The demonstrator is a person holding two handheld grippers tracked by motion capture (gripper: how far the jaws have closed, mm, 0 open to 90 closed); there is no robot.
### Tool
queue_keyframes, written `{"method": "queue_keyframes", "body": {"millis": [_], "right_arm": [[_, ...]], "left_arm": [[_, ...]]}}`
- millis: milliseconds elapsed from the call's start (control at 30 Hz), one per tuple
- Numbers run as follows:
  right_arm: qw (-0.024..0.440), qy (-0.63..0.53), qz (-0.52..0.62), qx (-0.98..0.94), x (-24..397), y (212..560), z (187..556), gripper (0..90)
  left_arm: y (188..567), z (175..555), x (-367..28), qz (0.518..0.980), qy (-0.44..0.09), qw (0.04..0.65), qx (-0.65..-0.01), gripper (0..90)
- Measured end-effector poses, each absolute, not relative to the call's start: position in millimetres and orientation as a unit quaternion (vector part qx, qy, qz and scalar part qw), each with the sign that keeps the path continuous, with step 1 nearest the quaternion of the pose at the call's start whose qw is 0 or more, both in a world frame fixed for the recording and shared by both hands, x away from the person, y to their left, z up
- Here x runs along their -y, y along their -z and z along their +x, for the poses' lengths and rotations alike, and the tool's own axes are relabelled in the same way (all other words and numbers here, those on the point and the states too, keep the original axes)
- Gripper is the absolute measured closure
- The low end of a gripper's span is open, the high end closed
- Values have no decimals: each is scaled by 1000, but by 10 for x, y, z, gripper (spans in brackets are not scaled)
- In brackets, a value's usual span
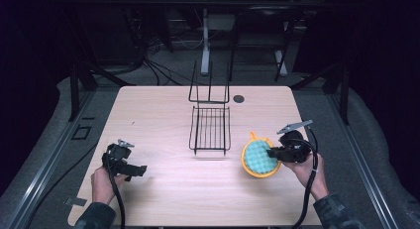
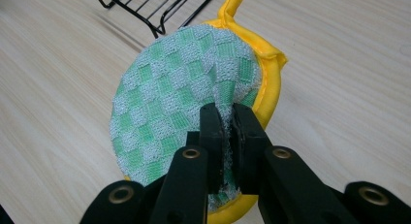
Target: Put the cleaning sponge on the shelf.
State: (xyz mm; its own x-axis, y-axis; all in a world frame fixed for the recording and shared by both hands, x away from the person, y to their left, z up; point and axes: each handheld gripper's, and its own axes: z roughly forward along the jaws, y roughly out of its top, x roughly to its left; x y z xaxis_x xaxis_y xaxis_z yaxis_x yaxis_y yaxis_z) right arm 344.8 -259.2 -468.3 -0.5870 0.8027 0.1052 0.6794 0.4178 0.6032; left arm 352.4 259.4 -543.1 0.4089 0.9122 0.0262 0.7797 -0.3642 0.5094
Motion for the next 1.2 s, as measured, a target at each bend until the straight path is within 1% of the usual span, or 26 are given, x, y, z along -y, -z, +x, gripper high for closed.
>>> {"method": "queue_keyframes", "body": {"millis": [200, 567, 1200], "right_arm": [[103, -304, 433, -842, 2525, 4603, 3488, 849], [111, -305, 419, -848, 2435, 4424, 3559, 849], [114, -306, 414, -850, 2332, 4321, 3721, 849]], "left_arm": [[5425, 3527, -2567, 816, -154, 212, -516, 0], [5405, 3511, -2604, 810, -156, 219, -521, 0], [5414, 3494, -2590, 811, -154, 229, -515, 0]]}}
